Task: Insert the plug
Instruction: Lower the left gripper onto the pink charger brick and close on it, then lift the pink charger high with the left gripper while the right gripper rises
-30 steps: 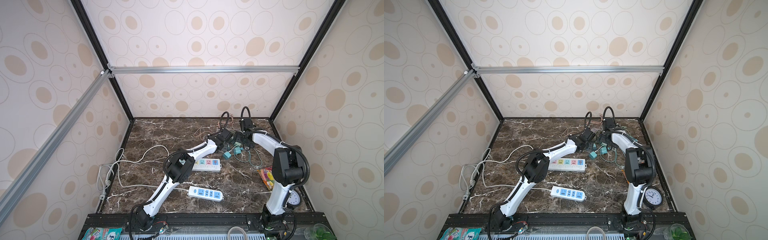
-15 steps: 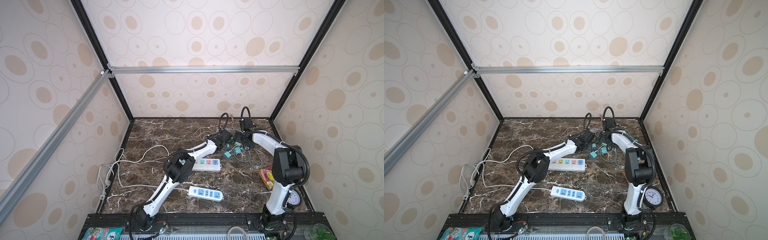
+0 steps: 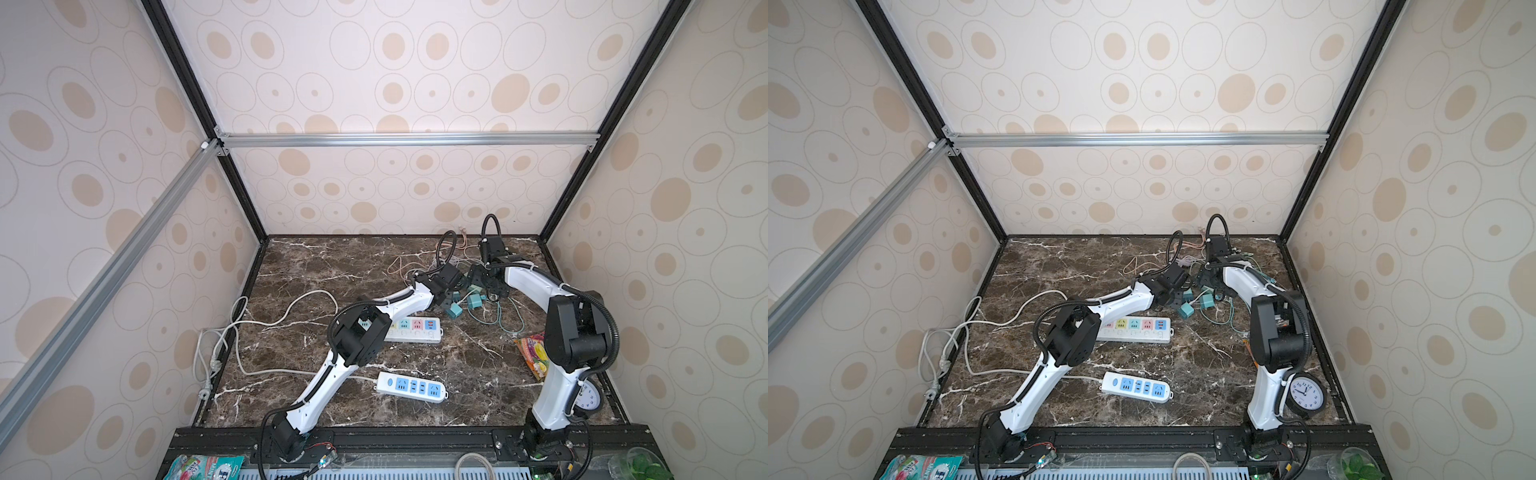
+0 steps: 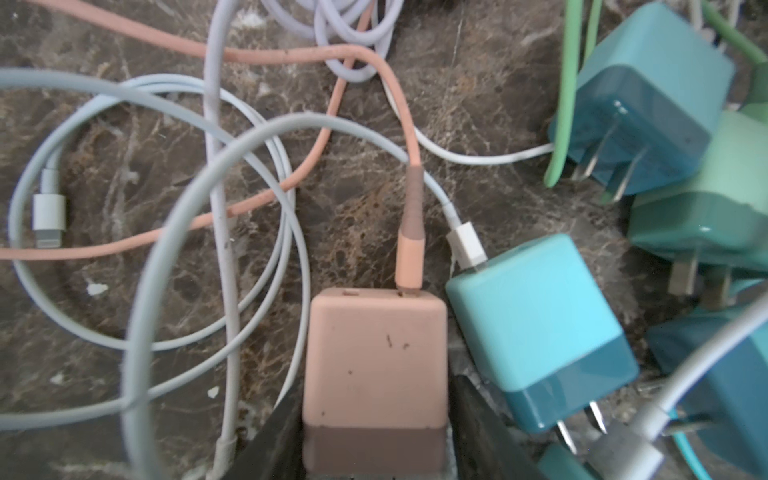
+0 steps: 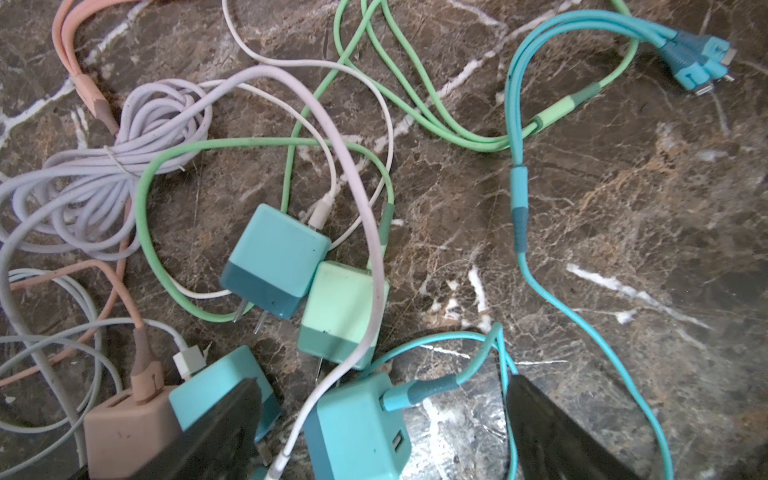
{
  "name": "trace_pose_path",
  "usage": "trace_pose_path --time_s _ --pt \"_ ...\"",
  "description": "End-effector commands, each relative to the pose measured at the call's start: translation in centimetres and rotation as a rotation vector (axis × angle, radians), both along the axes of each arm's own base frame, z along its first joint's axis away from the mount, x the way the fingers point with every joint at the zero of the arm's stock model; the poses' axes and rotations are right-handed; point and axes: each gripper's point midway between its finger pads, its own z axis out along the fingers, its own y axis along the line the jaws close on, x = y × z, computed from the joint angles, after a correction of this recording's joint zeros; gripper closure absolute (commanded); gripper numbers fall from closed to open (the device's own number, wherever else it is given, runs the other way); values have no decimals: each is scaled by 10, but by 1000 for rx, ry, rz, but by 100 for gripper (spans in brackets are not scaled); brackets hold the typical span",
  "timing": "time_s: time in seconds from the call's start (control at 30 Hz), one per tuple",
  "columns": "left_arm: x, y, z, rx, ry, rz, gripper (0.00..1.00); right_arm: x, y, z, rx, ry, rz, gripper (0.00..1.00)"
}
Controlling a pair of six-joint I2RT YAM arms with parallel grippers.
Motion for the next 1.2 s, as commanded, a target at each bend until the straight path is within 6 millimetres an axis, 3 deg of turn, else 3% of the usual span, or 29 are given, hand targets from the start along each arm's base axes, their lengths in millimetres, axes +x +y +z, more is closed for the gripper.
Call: trace_pose_path --time_s 0.0,0.17,0.27,0.7,1.0,1.17 --pt "1 7 6 17 5 18 57 -9 -4 10 -17 0 -3 6" --pt "-4 7 25 -26 -42 -24 88 -10 -5 20 -15 -40 -3 5" --pt "-7 6 41 -53 -74 -59 100 -13 -9 32 -22 -90 -11 2" --pt "-45 -12 149 -356 -229 -286 100 -41 -19 106 -61 -387 54 0" --pt "-69 -1 235 -466 -358 -407 100 -51 34 131 133 -495 332 0" --pt "-74 3 277 -530 -398 -439 100 -56 91 144 274 -602 609 0"
